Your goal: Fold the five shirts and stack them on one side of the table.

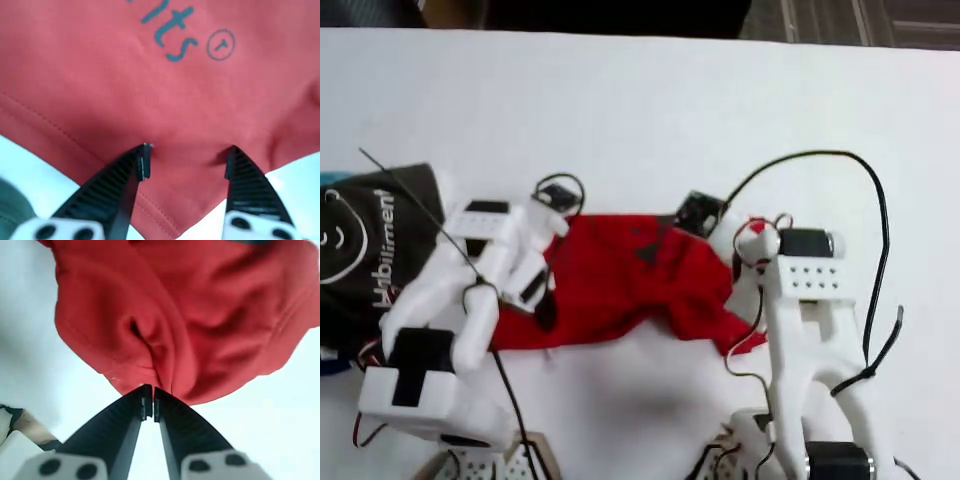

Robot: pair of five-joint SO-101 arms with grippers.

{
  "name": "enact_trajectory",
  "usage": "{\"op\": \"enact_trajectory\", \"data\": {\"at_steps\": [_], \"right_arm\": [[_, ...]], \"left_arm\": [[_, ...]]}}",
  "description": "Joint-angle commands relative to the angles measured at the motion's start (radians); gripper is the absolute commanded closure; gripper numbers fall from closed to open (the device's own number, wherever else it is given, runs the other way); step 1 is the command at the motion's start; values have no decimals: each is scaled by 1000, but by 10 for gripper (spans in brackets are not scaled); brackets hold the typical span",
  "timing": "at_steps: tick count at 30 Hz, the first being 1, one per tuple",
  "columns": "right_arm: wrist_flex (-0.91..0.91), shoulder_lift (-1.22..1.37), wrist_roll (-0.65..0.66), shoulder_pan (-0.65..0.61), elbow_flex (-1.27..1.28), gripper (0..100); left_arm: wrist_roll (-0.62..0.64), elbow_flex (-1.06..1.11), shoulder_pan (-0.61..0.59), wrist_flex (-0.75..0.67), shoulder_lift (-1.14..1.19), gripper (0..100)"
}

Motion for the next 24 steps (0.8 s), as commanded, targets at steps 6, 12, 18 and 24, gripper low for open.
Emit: {"op": "enact_trajectory", "data": {"at_steps": [6, 12, 18, 24], "right_arm": [[97, -44, -9, -85, 63, 839], [8, -36, -9, -157, 163, 708], [-150, -36, -9, -128, 267, 745], [-240, -36, -26, -30, 212, 868]], "left_arm": [[-2, -7, 0, -3, -3, 736], [-2, -7, -2, -3, -3, 736], [-2, -8, -2, -5, -3, 736], [-2, -8, 0, -5, -3, 736]]}}
